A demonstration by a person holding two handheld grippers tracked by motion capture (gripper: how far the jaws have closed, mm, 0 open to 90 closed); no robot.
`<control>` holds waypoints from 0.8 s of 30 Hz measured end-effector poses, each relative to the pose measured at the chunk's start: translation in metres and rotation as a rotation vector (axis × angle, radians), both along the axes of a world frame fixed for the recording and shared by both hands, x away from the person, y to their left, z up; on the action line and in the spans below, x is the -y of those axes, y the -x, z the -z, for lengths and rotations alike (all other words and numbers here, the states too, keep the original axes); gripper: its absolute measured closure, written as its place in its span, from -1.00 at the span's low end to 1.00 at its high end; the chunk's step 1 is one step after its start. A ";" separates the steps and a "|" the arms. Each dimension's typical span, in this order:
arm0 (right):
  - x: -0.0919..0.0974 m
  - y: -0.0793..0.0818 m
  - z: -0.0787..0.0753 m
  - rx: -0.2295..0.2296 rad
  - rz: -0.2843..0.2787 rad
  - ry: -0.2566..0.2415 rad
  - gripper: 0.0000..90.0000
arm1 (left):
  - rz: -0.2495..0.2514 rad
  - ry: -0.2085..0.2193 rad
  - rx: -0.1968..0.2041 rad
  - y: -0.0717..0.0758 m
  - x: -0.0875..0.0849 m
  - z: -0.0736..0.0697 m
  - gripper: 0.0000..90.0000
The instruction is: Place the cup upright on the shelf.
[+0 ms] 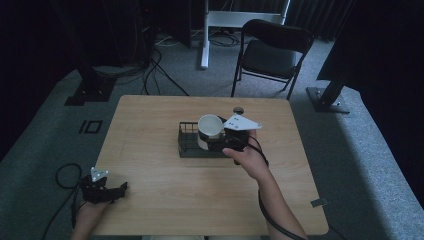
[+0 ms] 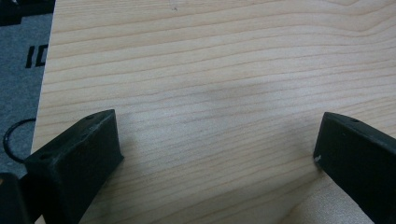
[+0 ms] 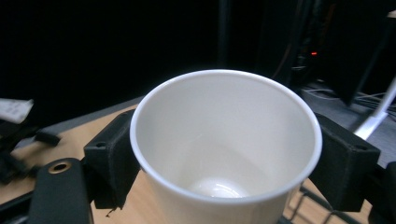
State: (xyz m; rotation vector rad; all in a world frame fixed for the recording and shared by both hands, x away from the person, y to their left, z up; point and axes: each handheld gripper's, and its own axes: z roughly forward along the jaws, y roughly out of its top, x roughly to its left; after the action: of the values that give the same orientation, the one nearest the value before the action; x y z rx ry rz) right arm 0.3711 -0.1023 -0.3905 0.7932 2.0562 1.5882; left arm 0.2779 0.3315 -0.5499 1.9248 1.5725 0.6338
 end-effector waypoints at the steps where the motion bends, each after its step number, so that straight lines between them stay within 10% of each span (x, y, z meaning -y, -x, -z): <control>1: 0.002 -0.002 -0.001 0.003 0.011 -0.001 -0.57 | 0.000 0.000 0.000 0.000 0.000 0.000 -0.98; 24: 0.030 -0.047 0.037 -0.099 0.248 0.050 -0.57 | 0.000 0.000 -0.001 0.000 0.000 0.000 -0.98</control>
State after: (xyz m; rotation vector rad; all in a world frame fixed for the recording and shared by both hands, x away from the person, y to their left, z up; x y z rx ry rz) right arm 0.4180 -0.1321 -0.4275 1.0813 1.9670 1.3818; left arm 0.2779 0.3314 -0.5499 1.9250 1.5729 0.6330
